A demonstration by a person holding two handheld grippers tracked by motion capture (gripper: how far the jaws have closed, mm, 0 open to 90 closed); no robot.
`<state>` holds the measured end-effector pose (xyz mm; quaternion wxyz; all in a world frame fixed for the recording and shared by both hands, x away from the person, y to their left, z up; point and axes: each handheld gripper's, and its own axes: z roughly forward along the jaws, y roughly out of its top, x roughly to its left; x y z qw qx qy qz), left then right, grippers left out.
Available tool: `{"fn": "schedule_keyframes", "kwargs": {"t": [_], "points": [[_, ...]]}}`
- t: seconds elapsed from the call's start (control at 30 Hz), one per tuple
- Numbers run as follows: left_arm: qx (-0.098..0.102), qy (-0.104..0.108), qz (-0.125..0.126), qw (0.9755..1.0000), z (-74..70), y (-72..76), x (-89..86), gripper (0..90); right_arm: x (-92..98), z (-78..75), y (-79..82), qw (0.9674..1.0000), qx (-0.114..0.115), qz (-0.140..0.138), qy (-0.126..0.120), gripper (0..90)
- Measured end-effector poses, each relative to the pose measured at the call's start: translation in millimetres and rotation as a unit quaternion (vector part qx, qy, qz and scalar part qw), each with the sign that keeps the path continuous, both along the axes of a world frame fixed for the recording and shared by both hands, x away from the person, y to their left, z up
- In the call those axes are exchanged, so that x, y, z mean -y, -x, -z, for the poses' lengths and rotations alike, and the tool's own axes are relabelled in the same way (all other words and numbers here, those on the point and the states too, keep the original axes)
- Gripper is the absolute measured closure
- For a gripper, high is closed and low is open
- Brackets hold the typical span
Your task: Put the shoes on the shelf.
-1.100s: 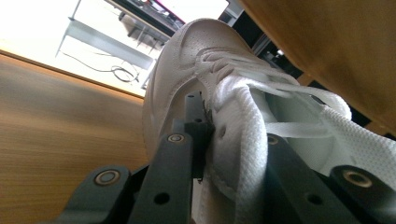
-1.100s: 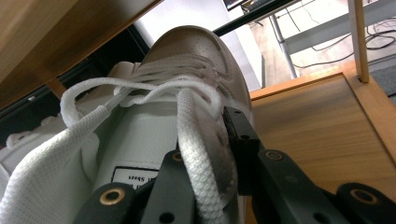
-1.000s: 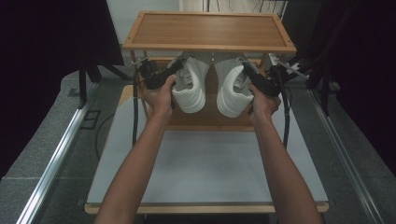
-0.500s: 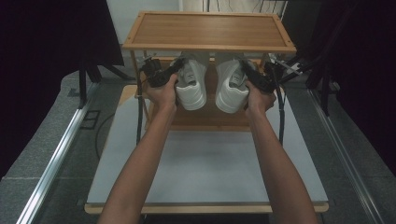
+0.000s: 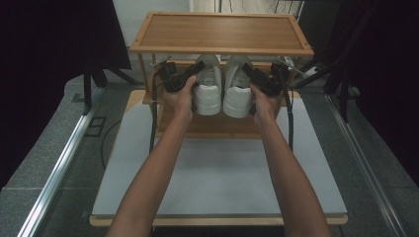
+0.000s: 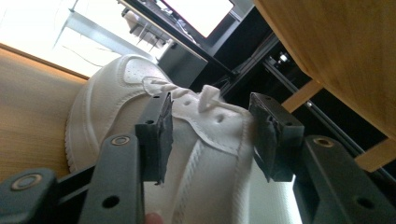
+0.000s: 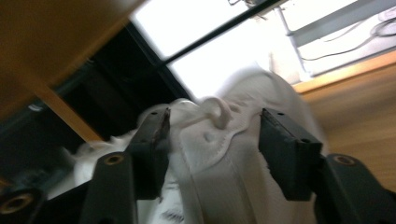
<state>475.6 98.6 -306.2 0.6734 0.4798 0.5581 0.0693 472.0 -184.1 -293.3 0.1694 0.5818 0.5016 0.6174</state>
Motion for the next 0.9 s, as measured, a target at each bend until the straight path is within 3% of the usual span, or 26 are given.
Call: {"fn": "schedule_keyframes", "kwargs": {"t": [0.03,0.07,0.17,0.2,0.3,0.37,0.47,0.63,0.67,0.7,0.77,0.8,0.83,0.87,0.9], "points": [[0.001,0.014,-0.004,0.9999,0.6,1.5,-0.3,47.5,4.4,-2.6,3.2,0.9996,0.011,-0.022,-0.015,40.4],[-0.001,-0.013,0.007,0.9999,4.1,4.6,-7.6,47.5,4.4,-2.9,4.1,0.9996,0.013,-0.021,-0.011,40.5],[0.001,-0.025,0.002,0.9997,5.5,10.4,-13.2,47.6,6.4,-4.4,13.6,0.9991,0.031,-0.022,0.021,41.8],[0.001,-0.025,0.002,0.9997,5.5,10.4,-13.2,47.8,6.4,-4.4,13.6,0.9991,0.031,-0.022,0.021,41.8],[0.014,-0.040,0.013,0.9990,5.0,22.3,-16.2,50.2,12.3,-7.5,28.3,0.9971,0.051,-0.031,0.048,47.6],[0.022,-0.064,0.014,0.9976,4.4,29.8,-18.8,52.4,15.0,-9.8,34.7,0.9960,0.057,-0.033,0.061,51.7],[0.026,-0.079,0.018,0.9964,3.9,41.6,-24.2,58.2,19.2,-12.5,45.9,0.9933,0.065,-0.044,0.085,59.9],[0.035,-0.101,0.032,0.9938,2.4,57.5,-31.6,68.8,25.0,-9.9,67.6,0.9854,0.075,-0.067,0.137,74.7],[0.037,-0.108,0.037,0.9927,1.7,61.4,-32.6,68.8,25.0,-9.9,67.6,0.9854,0.075,-0.067,0.137,74.7],[0.046,-0.120,0.058,0.9900,0.7,69.1,-33.1,71.4,26.5,-5.8,76.4,0.9819,0.077,-0.077,0.155,79.9],[0.052,-0.147,0.066,0.9855,-0.1,77.5,-32.2,74.8,27.4,-2.0,82.0,0.9790,0.076,-0.086,0.168,83.4],[0.052,-0.147,0.066,0.9855,-0.1,77.5,-32.2,76.6,27.4,-2.0,82.0,0.9790,0.076,-0.086,0.168,83.4],[0.057,-0.169,0.065,0.9818,0.5,83.6,-30.3,78.3,27.4,2.4,87.6,0.9763,0.073,-0.095,0.180,86.0],[0.057,-0.169,0.065,0.9818,0.5,83.6,-30.3,78.9,27.4,2.4,87.6,0.9763,0.073,-0.095,0.180,86.0],[0.058,-0.184,0.068,0.9788,3.1,88.5,-27.0,79.6,24.9,7.2,91.4,0.9724,0.068,-0.106,0.196,86.3]]}}
